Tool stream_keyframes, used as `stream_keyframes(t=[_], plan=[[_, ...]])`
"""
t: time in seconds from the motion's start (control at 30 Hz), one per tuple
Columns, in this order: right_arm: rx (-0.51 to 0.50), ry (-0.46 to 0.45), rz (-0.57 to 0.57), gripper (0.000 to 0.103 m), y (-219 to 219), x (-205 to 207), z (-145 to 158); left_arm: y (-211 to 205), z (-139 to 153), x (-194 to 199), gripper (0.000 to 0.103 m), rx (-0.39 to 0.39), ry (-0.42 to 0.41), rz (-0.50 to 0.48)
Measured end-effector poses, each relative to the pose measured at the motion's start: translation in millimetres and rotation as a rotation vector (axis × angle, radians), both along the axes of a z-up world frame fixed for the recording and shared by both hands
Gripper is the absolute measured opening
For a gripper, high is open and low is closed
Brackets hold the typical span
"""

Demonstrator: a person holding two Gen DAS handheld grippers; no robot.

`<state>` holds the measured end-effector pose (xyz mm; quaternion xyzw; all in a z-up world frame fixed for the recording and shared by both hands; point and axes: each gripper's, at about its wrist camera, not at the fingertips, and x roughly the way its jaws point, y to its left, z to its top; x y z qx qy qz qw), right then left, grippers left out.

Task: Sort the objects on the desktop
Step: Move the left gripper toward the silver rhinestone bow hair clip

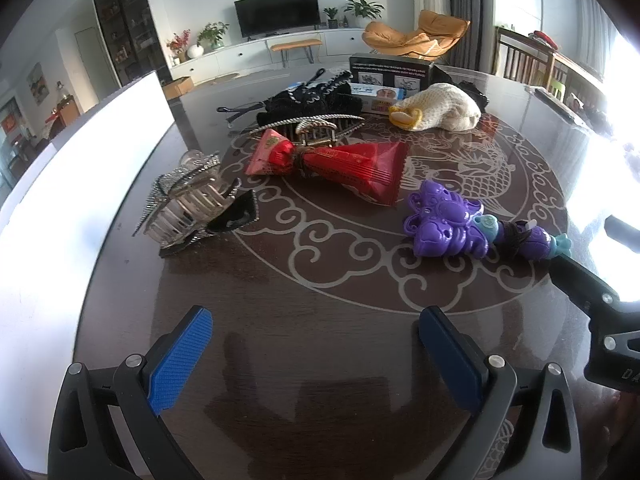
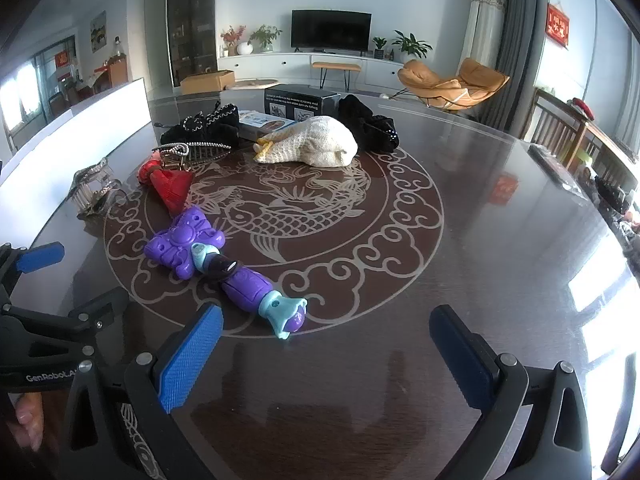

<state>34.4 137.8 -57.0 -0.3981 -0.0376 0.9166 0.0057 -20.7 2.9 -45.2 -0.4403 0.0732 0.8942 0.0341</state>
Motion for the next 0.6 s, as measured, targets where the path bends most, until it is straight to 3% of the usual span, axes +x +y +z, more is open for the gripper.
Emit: stream_keyframes(t=[0.6], plan=[[0.008,-0.003,-0.003,0.103,-0.9,-0.7,-0.5,1.8,0.3,0.0,0.103,-0.015,0.01,-0.005]])
